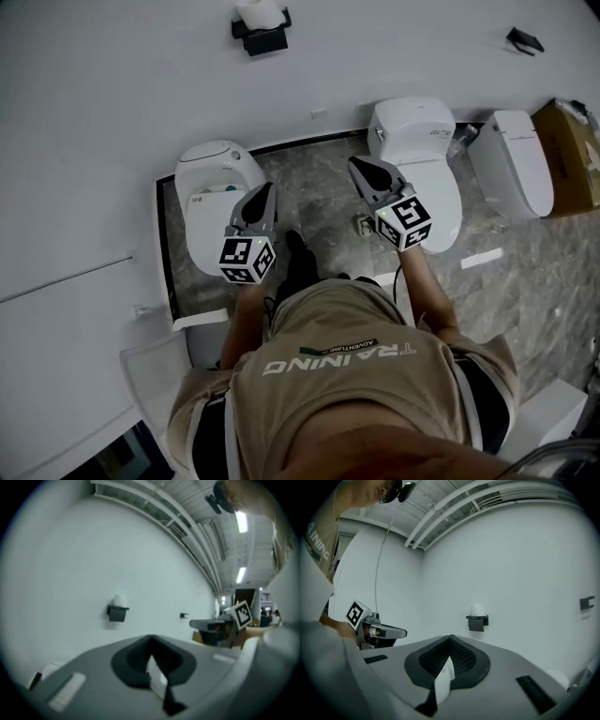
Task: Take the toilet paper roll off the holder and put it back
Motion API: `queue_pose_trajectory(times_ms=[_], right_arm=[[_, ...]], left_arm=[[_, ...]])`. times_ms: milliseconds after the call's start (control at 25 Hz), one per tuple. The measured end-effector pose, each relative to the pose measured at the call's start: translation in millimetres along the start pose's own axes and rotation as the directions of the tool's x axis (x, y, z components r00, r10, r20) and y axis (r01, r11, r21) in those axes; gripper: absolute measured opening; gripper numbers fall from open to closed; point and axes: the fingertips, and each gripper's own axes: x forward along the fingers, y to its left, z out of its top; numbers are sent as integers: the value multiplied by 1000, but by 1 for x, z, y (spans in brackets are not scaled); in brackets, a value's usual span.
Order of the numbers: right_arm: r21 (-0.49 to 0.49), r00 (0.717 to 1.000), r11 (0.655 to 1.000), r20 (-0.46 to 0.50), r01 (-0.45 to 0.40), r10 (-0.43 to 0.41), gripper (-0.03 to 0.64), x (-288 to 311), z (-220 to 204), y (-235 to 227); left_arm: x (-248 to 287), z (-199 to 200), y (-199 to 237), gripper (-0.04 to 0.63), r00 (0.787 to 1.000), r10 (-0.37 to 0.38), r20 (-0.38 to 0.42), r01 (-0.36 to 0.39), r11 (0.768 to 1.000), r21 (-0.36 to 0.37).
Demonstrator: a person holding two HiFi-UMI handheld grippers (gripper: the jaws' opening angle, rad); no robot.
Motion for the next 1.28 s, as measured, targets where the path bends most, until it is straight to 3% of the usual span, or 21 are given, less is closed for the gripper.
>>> queue_pose_trajectory(times_ms=[200,520,760,1280], right_arm=[[72,998,996,39,-47,45,14,-31,-11,30],[156,998,988,61,7,-16,12,-59,-15,51],[42,994,995,54,94,-96,12,-70,-4,73],[-7,997,997,31,76,-76,13,-70,-3,96]], left_arm=[[-31,-10,-20,3,999,6,-46,-5,1000,10],[-63,-12,-27,3,998,-49,-49,50,999,13],[-80,-7,-18,3,994,-105,-19,105,994,22],[-92,6,-22,3,990,-143,-8,143,988,53]])
